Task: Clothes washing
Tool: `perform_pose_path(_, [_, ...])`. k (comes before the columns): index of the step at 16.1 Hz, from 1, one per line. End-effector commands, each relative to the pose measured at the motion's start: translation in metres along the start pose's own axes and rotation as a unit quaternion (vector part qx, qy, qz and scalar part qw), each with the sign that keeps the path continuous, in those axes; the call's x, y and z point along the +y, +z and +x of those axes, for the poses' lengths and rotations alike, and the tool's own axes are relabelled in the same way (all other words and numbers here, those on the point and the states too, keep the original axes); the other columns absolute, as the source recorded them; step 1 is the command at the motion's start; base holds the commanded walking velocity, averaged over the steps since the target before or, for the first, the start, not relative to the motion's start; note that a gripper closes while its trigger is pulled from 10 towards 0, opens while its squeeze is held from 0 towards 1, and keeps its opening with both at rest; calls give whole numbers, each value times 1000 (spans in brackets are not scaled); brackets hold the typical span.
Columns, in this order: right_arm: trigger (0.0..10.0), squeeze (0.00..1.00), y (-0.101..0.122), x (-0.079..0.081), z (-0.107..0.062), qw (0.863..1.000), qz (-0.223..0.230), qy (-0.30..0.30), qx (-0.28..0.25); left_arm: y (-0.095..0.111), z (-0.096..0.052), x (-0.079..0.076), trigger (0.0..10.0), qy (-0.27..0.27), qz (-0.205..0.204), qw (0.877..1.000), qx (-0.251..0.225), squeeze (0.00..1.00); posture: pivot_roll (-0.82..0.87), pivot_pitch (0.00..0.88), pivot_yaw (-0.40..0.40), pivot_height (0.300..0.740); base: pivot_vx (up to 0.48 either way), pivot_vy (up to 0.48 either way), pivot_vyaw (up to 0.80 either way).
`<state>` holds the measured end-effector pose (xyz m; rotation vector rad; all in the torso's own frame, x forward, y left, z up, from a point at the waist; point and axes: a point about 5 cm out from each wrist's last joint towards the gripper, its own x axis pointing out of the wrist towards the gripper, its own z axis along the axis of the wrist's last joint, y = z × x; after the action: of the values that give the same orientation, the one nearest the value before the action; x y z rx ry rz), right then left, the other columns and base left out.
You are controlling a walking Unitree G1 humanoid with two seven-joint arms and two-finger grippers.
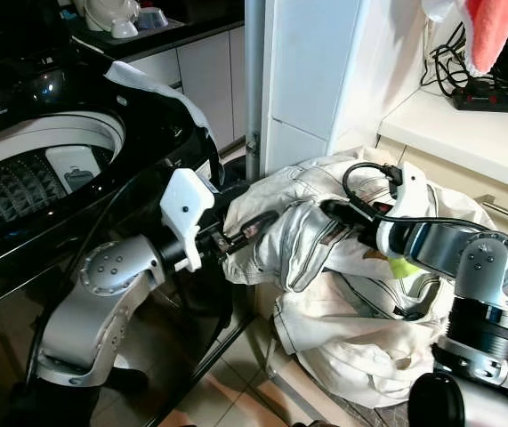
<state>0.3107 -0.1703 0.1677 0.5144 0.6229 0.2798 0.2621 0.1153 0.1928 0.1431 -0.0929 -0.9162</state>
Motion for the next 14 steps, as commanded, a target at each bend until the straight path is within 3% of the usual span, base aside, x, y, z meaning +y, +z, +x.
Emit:
perform_pose_path(1, [0,0,1,-6,-1,1000,5,-15,-10,3,1,-6,10000,-17,-4,1000,-6,0,-1,0,13,740,0,0,0])
perform_pose_path(14, [0,0,8,-3,-6,999,9,12,-41,5,0,-11,10000,-41,-21,999,-7,0,-3,0,15,740,0,0,0])
